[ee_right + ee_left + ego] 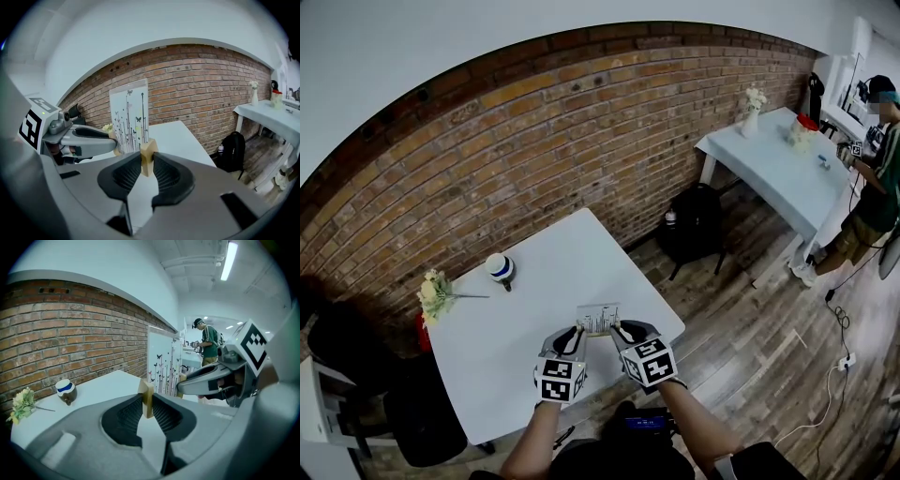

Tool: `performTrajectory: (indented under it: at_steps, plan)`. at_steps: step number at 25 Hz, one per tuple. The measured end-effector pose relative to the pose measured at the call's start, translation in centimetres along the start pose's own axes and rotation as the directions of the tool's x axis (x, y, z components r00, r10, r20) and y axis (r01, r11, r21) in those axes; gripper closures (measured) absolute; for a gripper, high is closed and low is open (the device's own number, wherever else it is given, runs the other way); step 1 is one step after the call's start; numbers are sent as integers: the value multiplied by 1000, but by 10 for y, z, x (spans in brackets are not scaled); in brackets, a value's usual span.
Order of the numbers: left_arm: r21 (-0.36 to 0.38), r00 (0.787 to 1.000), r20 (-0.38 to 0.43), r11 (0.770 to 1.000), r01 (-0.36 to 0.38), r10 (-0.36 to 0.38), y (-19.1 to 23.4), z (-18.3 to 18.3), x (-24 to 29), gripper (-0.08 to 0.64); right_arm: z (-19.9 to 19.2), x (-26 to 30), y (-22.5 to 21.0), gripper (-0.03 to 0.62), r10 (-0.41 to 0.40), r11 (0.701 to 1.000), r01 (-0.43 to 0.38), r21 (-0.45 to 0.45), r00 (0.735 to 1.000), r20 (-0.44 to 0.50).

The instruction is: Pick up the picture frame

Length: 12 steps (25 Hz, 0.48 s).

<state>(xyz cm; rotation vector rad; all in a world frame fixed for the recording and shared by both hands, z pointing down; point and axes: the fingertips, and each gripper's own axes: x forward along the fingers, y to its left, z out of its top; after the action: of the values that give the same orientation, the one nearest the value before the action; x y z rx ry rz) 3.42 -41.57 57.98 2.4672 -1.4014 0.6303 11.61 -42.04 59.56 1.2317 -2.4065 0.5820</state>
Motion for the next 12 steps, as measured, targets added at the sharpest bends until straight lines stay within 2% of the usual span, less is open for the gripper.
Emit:
performTrajectory:
  at_steps: [12]
  plan:
    - [-24, 999, 6, 999, 37, -36, -12, -57, -76, 488, -49, -34, 76, 505, -31, 999, 31, -25, 999, -31]
